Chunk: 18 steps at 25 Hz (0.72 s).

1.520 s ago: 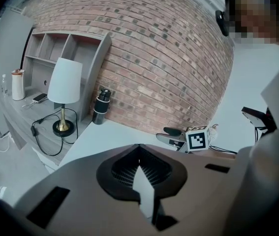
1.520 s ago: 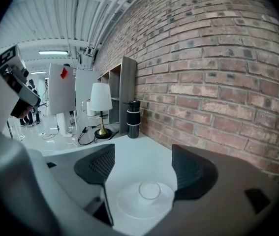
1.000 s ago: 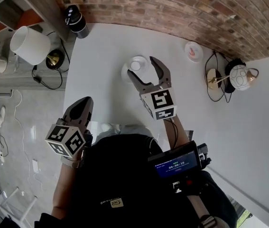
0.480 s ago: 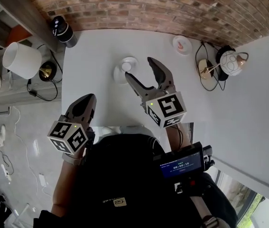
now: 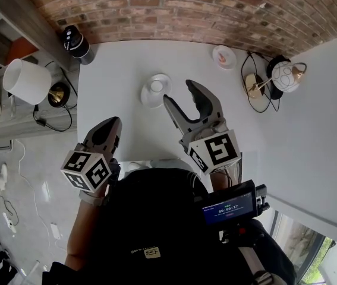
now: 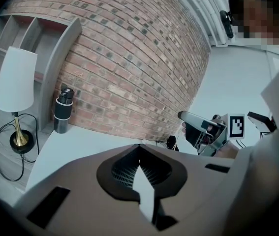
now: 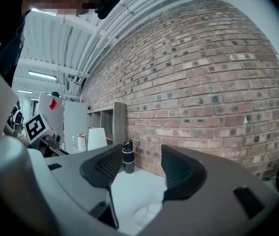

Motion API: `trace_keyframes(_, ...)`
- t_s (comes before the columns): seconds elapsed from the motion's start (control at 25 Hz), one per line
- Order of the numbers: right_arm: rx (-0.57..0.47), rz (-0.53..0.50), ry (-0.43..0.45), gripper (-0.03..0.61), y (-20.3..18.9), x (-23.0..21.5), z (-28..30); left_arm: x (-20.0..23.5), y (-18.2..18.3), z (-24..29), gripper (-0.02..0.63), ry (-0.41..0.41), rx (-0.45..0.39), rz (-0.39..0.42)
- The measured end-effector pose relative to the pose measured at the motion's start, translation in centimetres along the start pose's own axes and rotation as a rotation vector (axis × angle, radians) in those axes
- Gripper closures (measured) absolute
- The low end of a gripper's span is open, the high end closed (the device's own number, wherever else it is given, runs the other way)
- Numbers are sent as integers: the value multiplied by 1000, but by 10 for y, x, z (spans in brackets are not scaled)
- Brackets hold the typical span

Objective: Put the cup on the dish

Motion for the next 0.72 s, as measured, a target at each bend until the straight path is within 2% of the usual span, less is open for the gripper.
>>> trace_keyframes(0.16, -27, 37, -23, 382, -1, -7, -12, -1, -1, 0, 609, -2, -6, -3)
trace_keyframes(0.4, -16, 48, -56, 414, -8, -17, -19, -3, 1, -2, 609, -3, -28, -7)
trace_keyframes(0.72, -10, 84, -60, 417, -14, -28, -25, -9, -1, -1, 609, 8, -30, -10)
Point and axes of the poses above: the fingertips, and each gripper's own axes: z forward along the fingers, x to its left, y out of its top, the point moved 4 cm from there along -z, backward along the fingers, and after that the axes turned 11 degrees about x, right-handed, at the moved point
